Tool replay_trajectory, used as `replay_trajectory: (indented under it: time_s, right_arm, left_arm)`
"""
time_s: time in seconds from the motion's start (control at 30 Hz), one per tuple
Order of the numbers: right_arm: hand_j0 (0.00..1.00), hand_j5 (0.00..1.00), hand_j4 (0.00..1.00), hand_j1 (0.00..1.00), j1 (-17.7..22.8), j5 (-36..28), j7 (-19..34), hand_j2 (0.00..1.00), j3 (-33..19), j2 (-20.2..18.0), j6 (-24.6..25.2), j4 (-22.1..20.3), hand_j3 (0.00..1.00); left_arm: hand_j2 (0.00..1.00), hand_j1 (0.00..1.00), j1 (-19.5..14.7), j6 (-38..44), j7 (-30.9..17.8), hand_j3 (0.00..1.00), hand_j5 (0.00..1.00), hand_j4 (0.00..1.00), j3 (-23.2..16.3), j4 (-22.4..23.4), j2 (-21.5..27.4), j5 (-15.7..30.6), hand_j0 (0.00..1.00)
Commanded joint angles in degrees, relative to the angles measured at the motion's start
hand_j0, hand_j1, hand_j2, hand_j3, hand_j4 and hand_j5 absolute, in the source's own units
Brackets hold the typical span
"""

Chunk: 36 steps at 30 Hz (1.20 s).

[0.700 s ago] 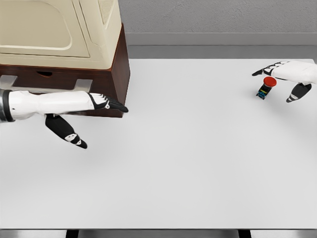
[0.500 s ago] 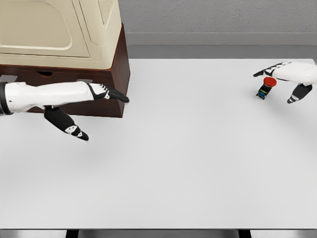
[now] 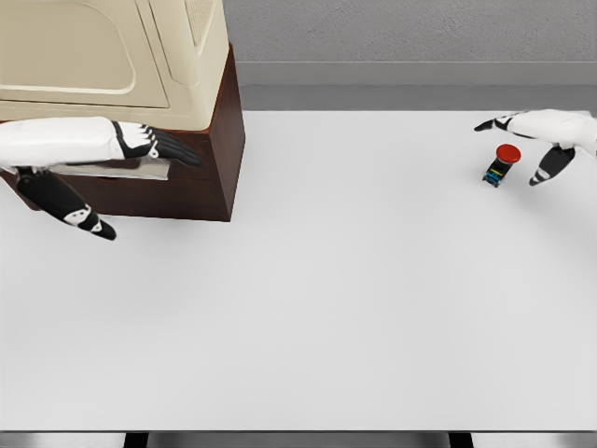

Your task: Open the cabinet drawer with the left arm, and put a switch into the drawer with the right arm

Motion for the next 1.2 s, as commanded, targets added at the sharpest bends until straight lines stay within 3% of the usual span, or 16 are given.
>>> replay_trajectory:
  time_s: [0.0, 0.03, 0.1, 0.2, 0.37, 0.4, 0.5, 0.6, 0.67, 0.8, 0.9, 0.97, 1.03, 1.07, 1.17]
  right_arm:
    - [1.00, 1.00, 1.00, 1.00, 0.0, 0.0, 0.0, 1.00, 1.6, 1.4, 3.3, 1.2, 1.00]
    - [1.00, 1.00, 1.00, 1.00, -0.1, 0.1, 0.0, 1.00, 2.3, 1.6, 3.6, 1.2, 1.00]
    - [1.00, 1.00, 1.00, 1.00, -0.2, 0.2, 0.0, 1.00, 2.3, 2.0, 3.7, 2.0, 1.00]
    - [1.00, 1.00, 1.00, 1.00, -0.6, 0.4, 0.0, 1.00, 3.3, 4.2, 3.6, 5.2, 1.00]
    - [1.00, 1.00, 1.00, 1.00, -1.5, 0.4, 0.0, 1.00, 3.6, 4.4, 3.7, 7.4, 1.00]
    - [1.00, 1.00, 1.00, 1.00, -1.7, 0.3, 0.0, 1.00, 3.5, 4.4, 3.7, 7.4, 1.00]
    - [1.00, 1.00, 1.00, 1.00, -1.8, 0.3, 0.0, 1.00, 3.4, 4.4, 3.8, 7.7, 1.00]
    - [0.99, 0.99, 0.99, 0.99, -2.6, 0.5, 0.0, 0.99, 3.5, 5.3, 3.7, 10.3, 0.99]
    - [0.92, 0.92, 0.92, 0.92, -2.9, 0.5, 0.0, 0.92, 3.5, 5.5, 3.6, 10.4, 0.92]
    - [0.79, 0.79, 0.79, 0.79, -3.0, 0.9, 0.0, 0.79, 3.5, 5.5, 3.1, 10.3, 0.79]
    - [0.75, 0.75, 0.75, 0.75, -3.0, 0.9, 0.0, 0.75, 3.5, 5.5, 3.1, 10.3, 0.75]
    - [0.72, 0.72, 0.72, 0.72, -3.0, 0.9, 0.0, 0.72, 3.5, 5.5, 3.1, 10.3, 0.72]
    - [0.70, 0.70, 0.70, 0.70, -3.0, 0.9, 0.0, 0.70, 3.5, 5.5, 3.1, 10.3, 0.70]
    - [0.70, 0.70, 0.70, 0.70, -3.0, 0.9, 0.0, 0.70, 3.5, 5.5, 3.1, 10.3, 0.70]
    - [0.64, 0.64, 0.64, 0.64, -3.0, 1.0, 0.0, 0.64, 3.5, 5.4, 3.1, 10.3, 0.64]
  left_arm:
    - [1.00, 1.00, 0.0, 0.1, -1.4, 1.00, 1.00, 1.00, 2.0, 0.0, 1.6, 2.7, 1.00]
    - [1.00, 1.00, 0.1, 0.1, -1.6, 1.00, 1.00, 1.00, 2.6, 0.0, 2.2, 5.1, 1.00]
    - [1.00, 1.00, 0.3, 9.4, -1.6, 1.00, 1.00, 1.00, 4.2, 0.0, 3.2, 7.9, 1.00]
    - [1.00, 1.00, 1.7, 13.8, -1.6, 1.00, 1.00, 1.00, 4.5, 0.0, 2.8, 8.1, 1.00]
    - [1.00, 1.00, 3.9, 16.8, -4.0, 1.00, 1.00, 1.00, 8.0, 0.0, 1.3, 8.1, 1.00]
    - [1.00, 1.00, 4.8, 17.5, -4.2, 1.00, 1.00, 1.00, 9.4, 0.0, 1.7, 8.1, 1.00]
    - [1.00, 1.00, 17.0, 19.7, -4.5, 1.00, 1.00, 1.00, 22.1, 0.0, 2.4, 8.7, 1.00]
    - [1.00, 1.00, 17.2, 20.7, -9.5, 1.00, 1.00, 1.00, 22.6, 0.0, 2.8, 8.8, 1.00]
    - [1.00, 1.00, 17.8, 20.8, -9.5, 1.00, 1.00, 1.00, 26.3, 0.0, 2.3, 8.8, 1.00]
    - [1.00, 1.00, 19.9, 25.2, -9.5, 1.00, 1.00, 1.00, 26.4, 0.0, 2.4, 8.9, 1.00]
    - [1.00, 1.00, 20.8, 27.2, -9.5, 1.00, 1.00, 1.00, 28.0, 0.1, 2.0, 8.2, 1.00]
    - [1.00, 1.00, 27.2, 27.3, -9.5, 1.00, 1.00, 1.00, 34.6, 0.1, 2.0, 7.3, 1.00]
    - [1.00, 1.00, 37.5, 27.3, -9.5, 1.00, 1.00, 1.00, 45.7, 0.1, 2.3, 7.2, 1.00]
    - [1.00, 1.00, 39.7, 27.4, -9.5, 1.00, 1.00, 1.00, 48.2, 0.1, 2.2, 7.3, 1.00]
    - [1.00, 1.00, 39.7, 27.4, -9.5, 1.00, 1.00, 1.00, 48.7, 0.1, 2.1, 7.4, 1.00]
